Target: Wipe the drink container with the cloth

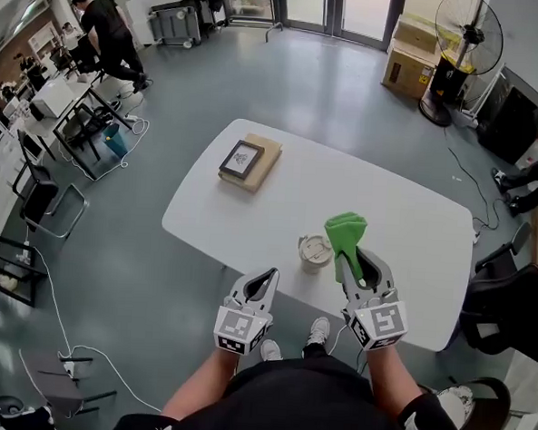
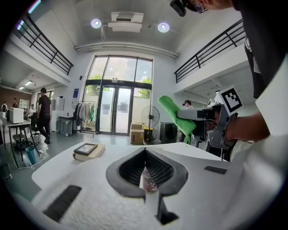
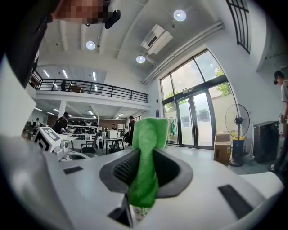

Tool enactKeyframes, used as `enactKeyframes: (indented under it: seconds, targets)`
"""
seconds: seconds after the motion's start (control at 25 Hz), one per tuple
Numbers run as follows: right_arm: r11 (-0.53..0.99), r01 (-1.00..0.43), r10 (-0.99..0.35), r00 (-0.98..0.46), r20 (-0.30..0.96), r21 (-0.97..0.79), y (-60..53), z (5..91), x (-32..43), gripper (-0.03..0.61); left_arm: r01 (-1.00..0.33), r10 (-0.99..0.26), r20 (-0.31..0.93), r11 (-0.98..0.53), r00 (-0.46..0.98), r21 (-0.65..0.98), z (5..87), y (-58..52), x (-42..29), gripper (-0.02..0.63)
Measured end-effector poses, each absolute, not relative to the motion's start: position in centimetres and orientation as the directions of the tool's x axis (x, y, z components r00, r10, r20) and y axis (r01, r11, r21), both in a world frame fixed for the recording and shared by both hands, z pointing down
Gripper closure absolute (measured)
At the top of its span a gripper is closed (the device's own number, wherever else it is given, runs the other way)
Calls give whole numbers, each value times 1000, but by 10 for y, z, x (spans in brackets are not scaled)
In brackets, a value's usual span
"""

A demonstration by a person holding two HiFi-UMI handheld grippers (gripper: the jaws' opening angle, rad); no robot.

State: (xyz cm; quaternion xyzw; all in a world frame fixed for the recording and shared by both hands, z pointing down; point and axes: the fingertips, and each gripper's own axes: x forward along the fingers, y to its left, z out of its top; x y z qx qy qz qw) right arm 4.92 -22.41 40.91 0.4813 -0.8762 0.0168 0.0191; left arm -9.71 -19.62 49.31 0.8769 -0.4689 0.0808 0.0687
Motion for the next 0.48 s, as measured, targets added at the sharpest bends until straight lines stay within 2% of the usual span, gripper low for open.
enactKeyframes:
  seconds: [0.48]
  targets:
    - [523,-850,-852,-522,22,62,-201,405,37,488,-812,-795,180,-581,579,46,481,-179,-103,600]
